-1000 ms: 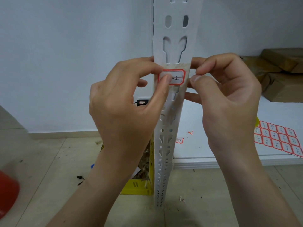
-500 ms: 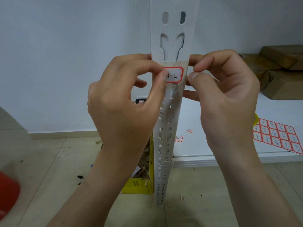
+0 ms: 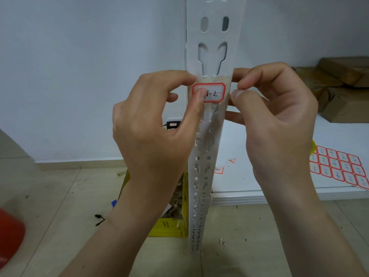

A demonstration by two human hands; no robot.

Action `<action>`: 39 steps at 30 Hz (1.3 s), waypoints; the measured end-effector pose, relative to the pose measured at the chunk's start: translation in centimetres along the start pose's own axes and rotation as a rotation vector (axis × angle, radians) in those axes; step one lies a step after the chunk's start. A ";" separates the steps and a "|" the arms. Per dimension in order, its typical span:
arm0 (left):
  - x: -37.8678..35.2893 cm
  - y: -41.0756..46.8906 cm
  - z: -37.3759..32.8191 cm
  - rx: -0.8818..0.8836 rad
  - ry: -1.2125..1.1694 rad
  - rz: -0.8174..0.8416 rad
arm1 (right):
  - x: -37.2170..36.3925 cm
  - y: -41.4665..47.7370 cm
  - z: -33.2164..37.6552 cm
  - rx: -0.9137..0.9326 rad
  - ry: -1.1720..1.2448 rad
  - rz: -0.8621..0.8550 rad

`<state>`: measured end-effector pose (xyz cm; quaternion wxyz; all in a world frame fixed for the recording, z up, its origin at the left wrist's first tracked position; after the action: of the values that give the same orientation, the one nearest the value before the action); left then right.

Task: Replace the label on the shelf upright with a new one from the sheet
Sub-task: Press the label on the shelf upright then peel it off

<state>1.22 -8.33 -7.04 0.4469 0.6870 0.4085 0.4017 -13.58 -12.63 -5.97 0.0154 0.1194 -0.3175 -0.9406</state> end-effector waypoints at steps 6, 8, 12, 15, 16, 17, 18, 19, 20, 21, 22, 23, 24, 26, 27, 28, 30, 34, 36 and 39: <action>-0.1 0.0 0.4 -0.032 -0.009 0.006 | 0.1 0.0 -0.1 0.004 -0.011 0.004; -0.1 -0.1 0.4 -0.027 -0.004 0.015 | 0.1 0.0 -0.1 0.009 -0.017 0.008; 0.0 -0.1 0.2 -0.015 0.013 0.028 | 0.1 0.0 -0.1 0.009 -0.021 0.006; 0.1 0.1 0.2 -0.006 0.016 0.027 | 0.0 0.0 0.0 0.006 -0.009 0.005; 0.2 0.2 0.2 -0.005 0.017 0.029 | 0.0 -0.1 0.0 0.004 -0.005 0.005; 0.2 0.2 0.2 -0.002 0.017 0.036 | 0.0 -0.1 0.0 0.001 -0.005 0.005; 0.2 0.3 0.2 0.001 0.014 0.043 | 0.0 -0.1 0.0 0.000 -0.005 0.005; 0.2 0.3 0.1 0.005 0.012 0.051 | 0.0 -0.2 0.0 -0.002 -0.005 0.005; 0.2 0.4 0.1 0.007 0.011 0.057 | 0.0 -0.2 0.0 -0.003 -0.004 0.004; 0.2 0.4 0.1 0.010 0.010 0.063 | -0.1 -0.2 0.0 -0.002 -0.002 0.005; 0.2 0.4 0.0 0.013 0.010 0.067 | -0.1 -0.2 0.0 -0.001 -0.001 0.005; 0.2 0.4 0.0 0.015 0.010 0.071 | -0.1 -0.2 0.0 -0.001 -0.001 0.006; 0.2 0.3 0.0 0.019 0.010 0.074 | -0.1 -0.2 0.1 -0.002 -0.001 0.005; 0.1 0.2 0.0 0.026 0.009 0.075 | -0.1 -0.2 0.1 -0.003 -0.003 0.004; 0.1 0.1 0.0 0.028 0.009 0.069 | -0.1 -0.2 0.1 -0.003 -0.003 0.004; 0.1 0.1 0.1 0.027 0.009 0.057 | -0.1 -0.2 0.1 -0.003 -0.005 0.004; 0.1 -0.1 0.2 0.014 0.003 0.021 | -0.1 -0.2 0.1 -0.003 -0.011 0.004; 0.2 -0.2 0.3 -0.005 0.016 -0.031 | -0.1 -0.1 0.1 -0.001 -0.003 0.007; 0.2 -0.2 0.3 -0.011 0.031 -0.041 | -0.2 -0.1 0.1 0.003 -0.001 0.009; 0.2 -0.1 0.3 -0.038 0.018 -0.034 | -0.1 -0.1 0.1 0.005 0.003 0.010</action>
<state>1.53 -8.21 -7.15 0.4629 0.6677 0.4164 0.4080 -13.49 -12.43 -5.91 0.0203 0.1194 -0.3205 -0.9395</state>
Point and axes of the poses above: each hand's wrist, its own y-axis towards the middle knuckle, its own x-axis out of the back of the hand, z = x × y, the point moved 4 cm from there along y, towards the middle knuckle, and after that the axes turned 8 degrees about y, right-handed, at the moved point
